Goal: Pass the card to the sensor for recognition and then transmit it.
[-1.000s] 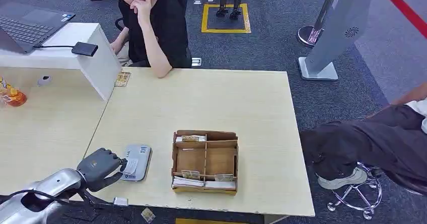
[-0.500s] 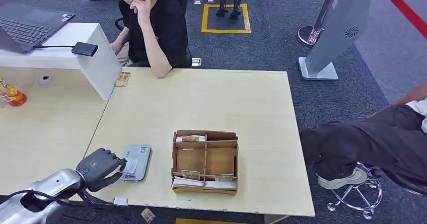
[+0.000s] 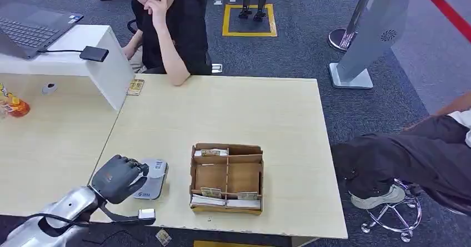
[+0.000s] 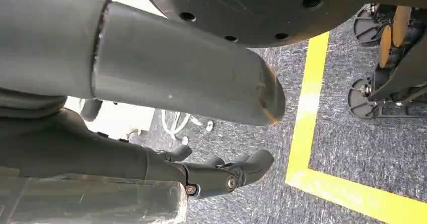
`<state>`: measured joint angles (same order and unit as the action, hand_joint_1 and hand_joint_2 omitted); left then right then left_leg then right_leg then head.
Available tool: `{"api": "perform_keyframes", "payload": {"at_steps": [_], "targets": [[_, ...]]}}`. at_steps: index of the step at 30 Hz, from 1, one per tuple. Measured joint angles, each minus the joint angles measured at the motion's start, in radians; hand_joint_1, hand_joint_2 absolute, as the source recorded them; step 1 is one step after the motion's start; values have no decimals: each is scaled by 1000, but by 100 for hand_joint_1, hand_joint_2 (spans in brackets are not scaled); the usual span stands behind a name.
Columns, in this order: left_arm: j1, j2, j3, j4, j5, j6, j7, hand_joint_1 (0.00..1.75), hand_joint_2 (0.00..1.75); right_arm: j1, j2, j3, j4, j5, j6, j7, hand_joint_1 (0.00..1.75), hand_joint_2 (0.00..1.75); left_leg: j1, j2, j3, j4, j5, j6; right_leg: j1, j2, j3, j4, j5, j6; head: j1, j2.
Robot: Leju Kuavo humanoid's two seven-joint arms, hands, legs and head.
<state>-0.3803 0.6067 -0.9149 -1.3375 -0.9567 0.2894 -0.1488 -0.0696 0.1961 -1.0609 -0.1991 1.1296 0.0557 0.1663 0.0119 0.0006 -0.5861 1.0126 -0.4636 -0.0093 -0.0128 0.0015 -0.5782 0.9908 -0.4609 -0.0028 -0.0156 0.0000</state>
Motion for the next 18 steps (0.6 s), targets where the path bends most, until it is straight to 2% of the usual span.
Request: {"api": "perform_keyframes", "payload": {"at_steps": [3,8,13,18], "targets": [[1,-79,38,1,-18,50,17,175,175,0,0,0,0,8,-3,-1,0,0,0,0,0,0,0,0,0,0,0,0,0,0,0,0],[-17,-202,74,13,-16,65,23,175,175,0,0,0,0,20,-8,-4,0,0,0,0,0,0,0,0,0,0,0,0,0,0,0,0],[-41,-290,96,32,-4,98,27,175,175,0,0,1,0,30,-10,-4,0,0,0,0,0,0,0,0,0,0,0,0,0,0,0,0],[-85,-370,105,63,-20,125,56,175,175,-2,0,5,0,43,-11,-3,0,0,0,0,0,0,0,0,0,0,0,0,0,0,0,0]]}}
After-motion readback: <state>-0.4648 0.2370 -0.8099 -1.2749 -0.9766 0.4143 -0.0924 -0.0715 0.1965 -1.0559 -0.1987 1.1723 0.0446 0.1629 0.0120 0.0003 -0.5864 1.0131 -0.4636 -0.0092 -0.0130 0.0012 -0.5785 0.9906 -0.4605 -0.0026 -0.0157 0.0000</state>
